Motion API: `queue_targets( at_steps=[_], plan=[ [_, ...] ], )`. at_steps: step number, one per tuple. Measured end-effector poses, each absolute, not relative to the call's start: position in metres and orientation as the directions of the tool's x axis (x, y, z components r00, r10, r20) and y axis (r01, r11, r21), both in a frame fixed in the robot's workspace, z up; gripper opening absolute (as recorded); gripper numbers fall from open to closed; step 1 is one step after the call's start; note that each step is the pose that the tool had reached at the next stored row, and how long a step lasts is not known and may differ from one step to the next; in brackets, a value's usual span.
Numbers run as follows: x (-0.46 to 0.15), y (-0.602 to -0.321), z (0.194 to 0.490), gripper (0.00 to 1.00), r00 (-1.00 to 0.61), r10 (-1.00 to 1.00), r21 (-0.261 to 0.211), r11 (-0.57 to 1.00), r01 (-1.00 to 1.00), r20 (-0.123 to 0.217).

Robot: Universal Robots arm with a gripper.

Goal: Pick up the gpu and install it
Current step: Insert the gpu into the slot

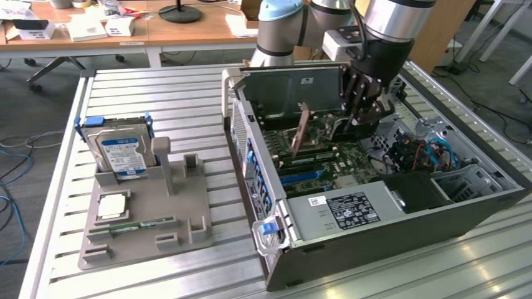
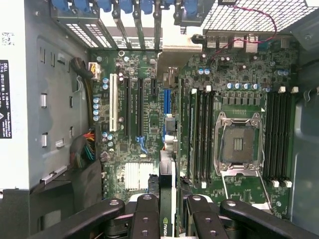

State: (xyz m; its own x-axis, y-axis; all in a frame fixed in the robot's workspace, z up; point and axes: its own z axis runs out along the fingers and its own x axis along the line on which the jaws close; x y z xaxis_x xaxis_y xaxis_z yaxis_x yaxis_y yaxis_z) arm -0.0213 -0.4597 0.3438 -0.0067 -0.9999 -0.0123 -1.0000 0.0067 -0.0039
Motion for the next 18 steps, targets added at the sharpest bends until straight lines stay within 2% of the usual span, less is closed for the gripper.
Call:
queue_targets(
  at_steps=[18],
  plan=[
    [-0.0244,-0.4598,0.3334,0.26,-0.004,-1.0,-0.006,0.004,-1.0,-0.013]
  ],
)
